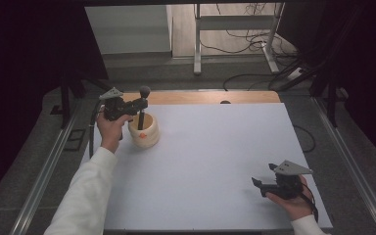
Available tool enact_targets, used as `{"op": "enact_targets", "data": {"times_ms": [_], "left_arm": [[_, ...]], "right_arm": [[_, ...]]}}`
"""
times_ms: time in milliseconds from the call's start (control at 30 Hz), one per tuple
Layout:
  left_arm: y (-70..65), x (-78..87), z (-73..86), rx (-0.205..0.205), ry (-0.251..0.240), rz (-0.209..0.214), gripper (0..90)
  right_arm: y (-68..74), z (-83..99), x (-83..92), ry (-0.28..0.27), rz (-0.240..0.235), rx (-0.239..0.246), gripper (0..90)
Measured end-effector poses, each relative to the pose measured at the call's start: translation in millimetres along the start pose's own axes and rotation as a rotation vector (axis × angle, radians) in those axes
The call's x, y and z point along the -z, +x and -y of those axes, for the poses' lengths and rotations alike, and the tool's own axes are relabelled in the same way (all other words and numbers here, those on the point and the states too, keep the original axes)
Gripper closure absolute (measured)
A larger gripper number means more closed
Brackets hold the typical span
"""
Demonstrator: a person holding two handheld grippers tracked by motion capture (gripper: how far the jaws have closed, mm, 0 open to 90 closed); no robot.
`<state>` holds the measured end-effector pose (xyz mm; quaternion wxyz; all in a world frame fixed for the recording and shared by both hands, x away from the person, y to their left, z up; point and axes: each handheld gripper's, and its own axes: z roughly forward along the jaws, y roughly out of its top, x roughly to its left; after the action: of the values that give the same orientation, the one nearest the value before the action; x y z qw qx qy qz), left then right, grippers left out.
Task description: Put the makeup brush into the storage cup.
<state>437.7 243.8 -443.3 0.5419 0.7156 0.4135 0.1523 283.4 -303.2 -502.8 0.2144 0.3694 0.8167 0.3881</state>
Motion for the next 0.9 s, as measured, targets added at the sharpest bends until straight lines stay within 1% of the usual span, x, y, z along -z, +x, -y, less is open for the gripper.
{"op": "enact_targets", "data": {"times_ms": [200, 333, 467, 567, 633, 667, 700, 767, 833, 867, 900], "left_arm": [[0.4, 2.6, 5.8, -0.001, 0.011, -0.003, 71.4], [0.5, 4.1, 6.5, 0.002, 0.006, -0.001, 71.4], [-0.2, 4.1, 7.6, -0.006, 0.014, 0.0, 71.4], [-0.6, 3.6, 9.0, -0.004, 0.017, 0.0, 71.4], [-0.7, 2.4, 9.5, -0.002, 0.012, 0.004, 71.2], [-1.6, 1.5, 8.6, 0.0, 0.001, -0.007, 70.6], [-2.2, 1.5, 7.3, 0.007, -0.002, -0.013, 65.8], [-3.3, 3.1, 4.6, 0.026, -0.002, -0.001, 54.3], [-4.6, 4.7, 3.1, 0.03, 0.015, -0.01, 45.2], [-5.7, 5.5, 2.3, 0.022, 0.033, -0.013, 34.3], [-7.0, 6.6, 2.1, 0.025, 0.051, -0.01, 34.3]], "right_arm": [[0.2, 0.1, -0.5, 0.001, 0.001, 0.001, 17.1], [-0.2, 0.1, -0.7, 0.004, 0.001, -0.001, 17.1], [0.0, 0.3, -0.7, 0.003, 0.003, -0.002, 17.0], [0.3, 0.1, -0.7, 0.002, 0.003, 0.0, 17.0], [0.3, 0.1, -0.8, 0.002, 0.002, 0.001, 17.0], [0.1, 0.2, -0.7, 0.004, 0.002, 0.001, 17.0], [0.0, 0.3, -0.7, 0.003, 0.002, 0.0, 17.0], [-0.1, 0.3, -0.4, 0.003, 0.003, -0.002, 17.1], [-0.1, 0.3, -0.4, 0.002, 0.004, -0.001, 17.0], [0.0, 0.1, -0.5, 0.003, 0.003, -0.001, 17.1], [0.0, 0.1, -0.5, 0.003, 0.003, -0.001, 17.1]]}}
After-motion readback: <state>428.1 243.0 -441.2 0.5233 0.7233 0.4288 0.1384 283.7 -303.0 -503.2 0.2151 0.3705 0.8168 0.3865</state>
